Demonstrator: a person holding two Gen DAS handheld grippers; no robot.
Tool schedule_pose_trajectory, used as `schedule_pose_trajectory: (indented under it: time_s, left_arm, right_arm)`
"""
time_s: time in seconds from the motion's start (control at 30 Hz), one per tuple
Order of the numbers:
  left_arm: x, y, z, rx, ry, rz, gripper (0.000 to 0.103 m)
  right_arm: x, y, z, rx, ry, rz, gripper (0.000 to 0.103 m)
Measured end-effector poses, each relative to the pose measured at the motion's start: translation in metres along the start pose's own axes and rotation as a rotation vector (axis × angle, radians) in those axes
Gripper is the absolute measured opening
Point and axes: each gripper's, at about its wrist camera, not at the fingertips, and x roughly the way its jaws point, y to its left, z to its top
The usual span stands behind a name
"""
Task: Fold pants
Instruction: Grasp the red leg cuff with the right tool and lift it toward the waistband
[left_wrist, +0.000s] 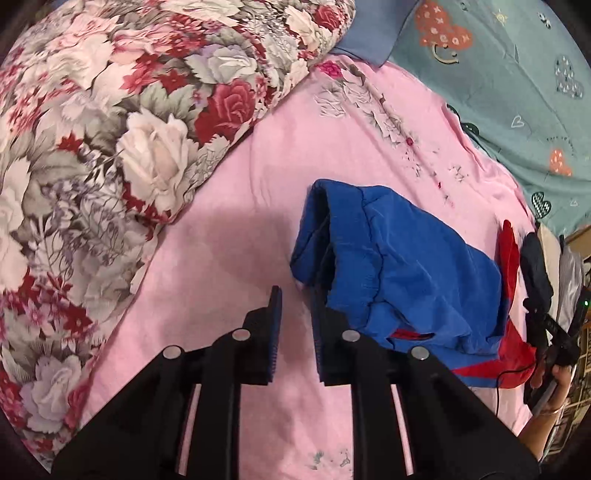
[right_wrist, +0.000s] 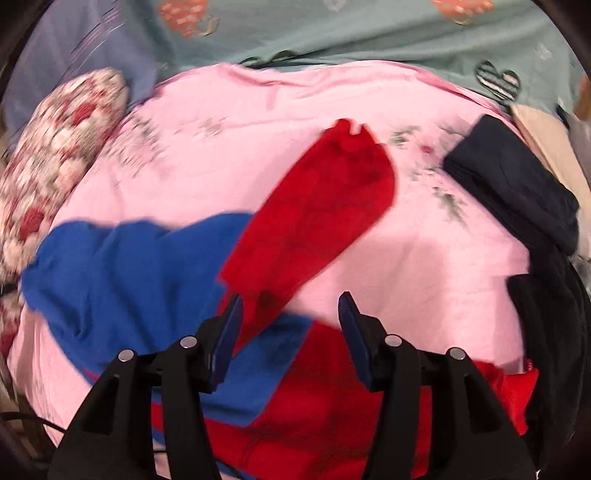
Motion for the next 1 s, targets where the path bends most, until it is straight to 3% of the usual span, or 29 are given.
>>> schedule_pose_trajectory:
  time_s: [0.03, 0.1, 0.13, 0.23, 0.37, 0.6, 0.67, 0.7, 0.73, 0.83, 1.0]
  left_arm:
    - [-0.004, -0.003, 0.0, 0.007, -0.012, -0.009, 0.024]
    - [-0.015, -0.015, 0.002, 0.03, -0.057, -0.033, 0.062]
    - [-0.023, -0.025, 0.003, 0.052, -0.099, -0.037, 0.065]
    - [-0.031, -0.061, 0.006, 0.154, -0.163, -0.082, 0.069]
    - [-0.008, -0.097, 0.007, 0.21, -0.131, -0.122, 0.07]
    - [0.067, -0.114, -0.009, 0.29, -0.001, 0.102, 0.071]
    - [0.075, -0.109, -0.015, 0.301, 0.014, 0.12, 0.071]
    - [0.075, -0.108, -0.018, 0.316, 0.013, 0.125, 0.071]
    - [0.075, -0.108, -0.021, 0.329, 0.01, 0.129, 0.071]
    - [0.074, -0.108, -0.026, 0.372, 0.007, 0.146, 0.071]
    - [0.074, -0.104, -0.025, 0.369, 0.01, 0.119, 0.071]
  right_arm:
    - [0.002, -0.007, 0.008, 0.025, -0.003, -0.011, 0.06]
    - [0.009, -0.015, 0.028, 0.057, -0.004, -0.045, 0.065]
    - [0.014, -0.015, 0.036, 0.055, -0.002, -0.05, 0.065]
    - [0.034, -0.005, 0.062, 0.046, 0.021, -0.076, 0.065]
    - [0.062, 0.011, 0.09, 0.048, 0.027, -0.117, 0.065]
    - [0.109, 0.026, 0.116, 0.067, 0.081, -0.203, 0.065]
    - [0.118, 0.024, 0.115, 0.058, 0.097, -0.24, 0.043]
    - [0.119, 0.022, 0.114, 0.061, 0.105, -0.247, 0.016]
    - [0.117, 0.015, 0.112, 0.084, 0.11, -0.236, 0.004]
    - [0.08, -0.004, 0.108, 0.117, 0.018, -0.198, 0.004]
    - [-0.039, -0.068, 0.073, 0.223, -0.186, -0.076, 0.004]
